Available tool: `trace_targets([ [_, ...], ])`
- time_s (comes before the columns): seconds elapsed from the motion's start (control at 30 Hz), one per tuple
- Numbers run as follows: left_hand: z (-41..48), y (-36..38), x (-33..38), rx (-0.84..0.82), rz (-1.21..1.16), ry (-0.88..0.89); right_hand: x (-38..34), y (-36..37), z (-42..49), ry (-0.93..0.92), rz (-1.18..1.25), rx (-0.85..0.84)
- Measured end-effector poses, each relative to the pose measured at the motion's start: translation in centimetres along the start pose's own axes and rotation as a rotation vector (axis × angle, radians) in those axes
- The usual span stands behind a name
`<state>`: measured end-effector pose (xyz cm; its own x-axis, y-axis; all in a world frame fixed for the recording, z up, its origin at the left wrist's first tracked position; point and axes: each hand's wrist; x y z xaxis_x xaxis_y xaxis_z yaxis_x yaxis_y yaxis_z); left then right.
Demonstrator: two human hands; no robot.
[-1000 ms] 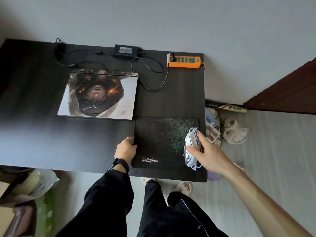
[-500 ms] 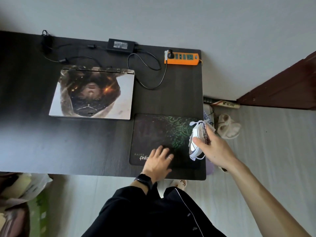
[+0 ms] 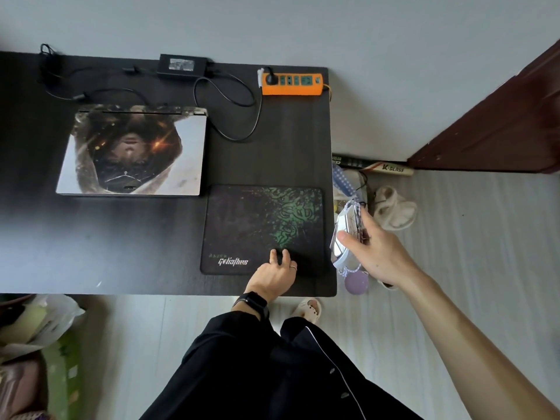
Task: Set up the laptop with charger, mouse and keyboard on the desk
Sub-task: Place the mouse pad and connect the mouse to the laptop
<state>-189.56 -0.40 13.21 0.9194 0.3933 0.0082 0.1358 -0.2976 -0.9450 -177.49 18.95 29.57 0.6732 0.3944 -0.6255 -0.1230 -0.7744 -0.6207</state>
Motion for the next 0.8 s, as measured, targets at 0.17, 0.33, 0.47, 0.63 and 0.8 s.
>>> trace_targets([
  [0.17,-0.8,0.4,0.1,0.102,-0.04,0.03,0.7,-0.8,-0.7,-0.02,0.007,-0.014],
  [0.33,-1.1,0.5,1.7,0.117,-0.032,-0.004,1.8,-0.8,-0.8,-0.061,0.027,-0.038],
  [0.47,-1.4,0.5,2.0,0.158,-0.03,0.025,2.5,-0.5,-0.7,-0.091,0.023,-0.043],
  [0.63,-1.9,0.3,2.8,0.071,-0.152,-0.088,2.7,0.0,-0.4,-0.084,0.019,-0.052],
  [0.8,-1.2,-5.7,2.9,-0.193,-1.41,-0.773,0.7,1.3,0.3,-0.129,-0.033,-0.067],
])
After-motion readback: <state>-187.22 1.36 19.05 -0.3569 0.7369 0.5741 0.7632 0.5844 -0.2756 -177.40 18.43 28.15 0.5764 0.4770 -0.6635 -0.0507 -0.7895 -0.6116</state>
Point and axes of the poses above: each hand's wrist, its own z-axis towards the middle knuckle, its own y-axis out of the palm, x = y × z, and after that the axes turned 11 degrees about -y, right-handed
